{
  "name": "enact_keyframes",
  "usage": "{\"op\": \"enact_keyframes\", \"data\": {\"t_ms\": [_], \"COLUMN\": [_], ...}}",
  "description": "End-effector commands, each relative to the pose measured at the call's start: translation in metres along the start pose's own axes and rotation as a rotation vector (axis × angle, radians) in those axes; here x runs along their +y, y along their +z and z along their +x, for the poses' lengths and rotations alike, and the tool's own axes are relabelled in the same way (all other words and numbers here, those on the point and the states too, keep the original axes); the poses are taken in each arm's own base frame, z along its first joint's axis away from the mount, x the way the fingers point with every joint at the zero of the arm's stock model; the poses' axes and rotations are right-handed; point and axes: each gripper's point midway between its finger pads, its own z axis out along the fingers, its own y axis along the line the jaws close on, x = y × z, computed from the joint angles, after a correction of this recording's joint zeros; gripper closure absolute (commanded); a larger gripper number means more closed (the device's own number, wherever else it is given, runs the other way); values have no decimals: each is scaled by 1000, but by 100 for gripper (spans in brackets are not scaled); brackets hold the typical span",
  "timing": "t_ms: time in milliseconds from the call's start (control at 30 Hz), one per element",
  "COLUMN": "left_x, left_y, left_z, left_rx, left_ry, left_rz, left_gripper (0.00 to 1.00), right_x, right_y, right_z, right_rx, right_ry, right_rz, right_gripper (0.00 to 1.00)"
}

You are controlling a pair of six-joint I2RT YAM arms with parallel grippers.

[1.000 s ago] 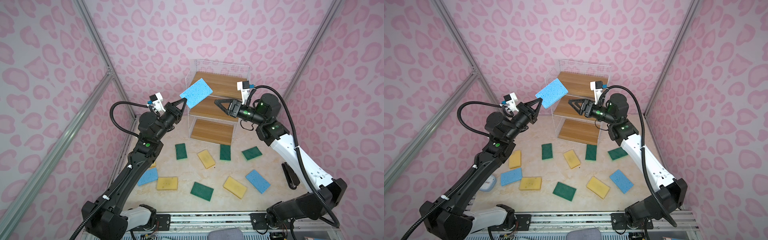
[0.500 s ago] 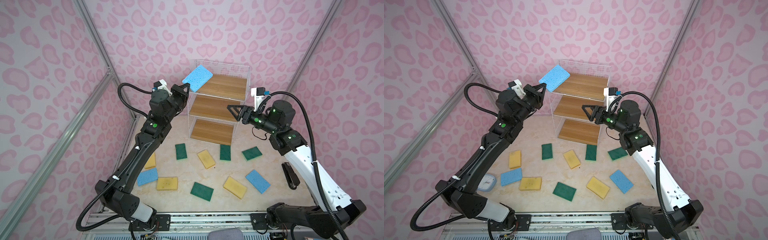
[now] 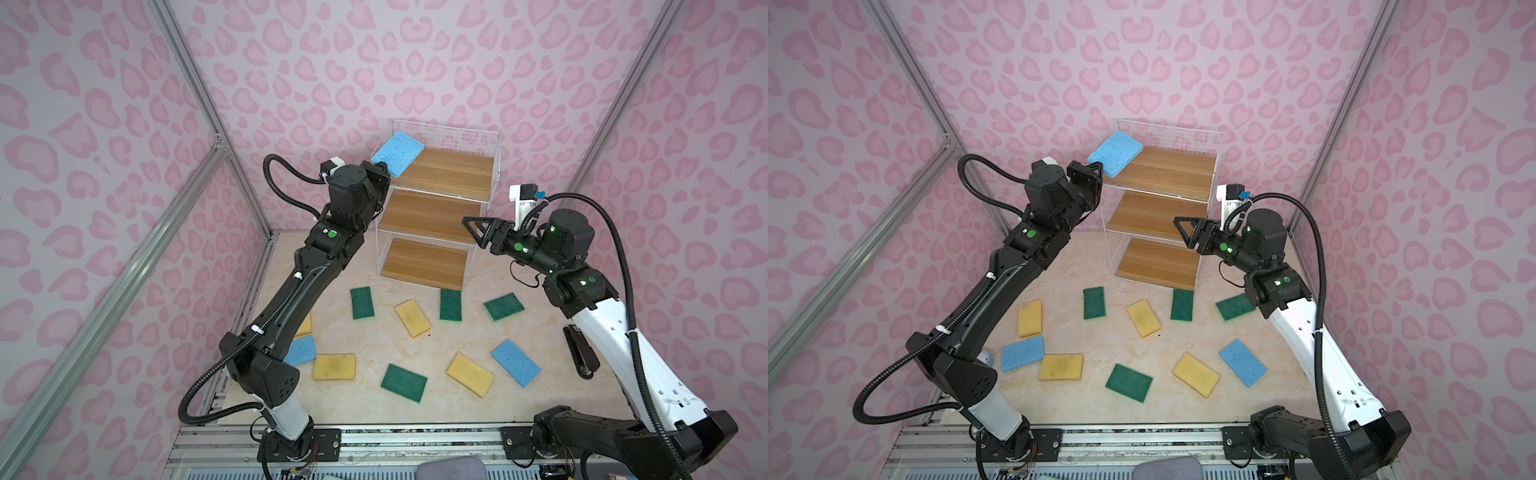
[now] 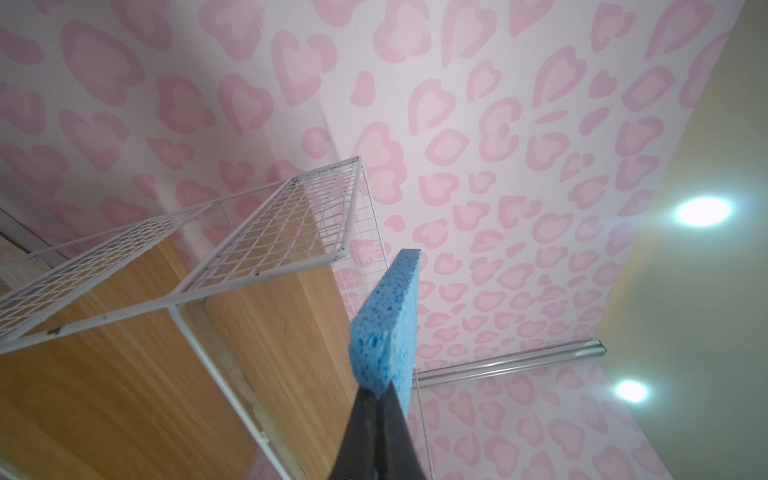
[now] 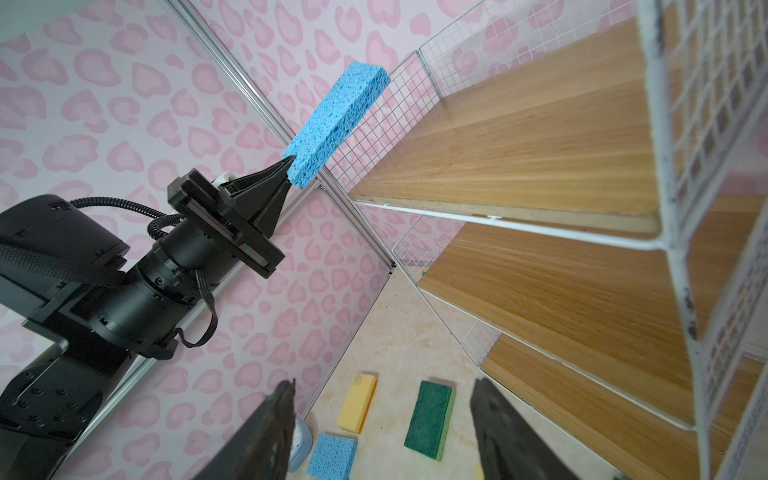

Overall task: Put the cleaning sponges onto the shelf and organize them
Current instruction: 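Open the right gripper while the left gripper carries the sponge to the top shelf, then lower the blue sponge onto the top shelf and open the left gripper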

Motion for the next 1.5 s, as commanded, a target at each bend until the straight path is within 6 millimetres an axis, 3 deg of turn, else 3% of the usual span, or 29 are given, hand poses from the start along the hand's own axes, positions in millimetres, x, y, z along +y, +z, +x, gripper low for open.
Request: {"op": "enact_keyframes", "data": {"t_ms": [0, 733, 1300, 1467], "left_x": [6, 41, 48, 48], "left_y": [5, 29, 38, 38], "left_z": [-4, -3, -2, -3], "left_rx": [-48, -145, -166, -177], "left_ry": [-31, -116, -134, -127], "left_rz": [-38, -110, -106, -100], "left_gripper": [98, 98, 97, 86], "right_x": [-1, -7, -9, -7], "right_y": [0, 1, 0, -3], "right_z": [-2, 3, 5, 5], "right_rx": [-16, -1, 4, -1], "right_ry": [0, 17, 13, 7], "right_rz": [-6, 8, 14, 16], "right_gripper": [32, 32, 31, 31]}}
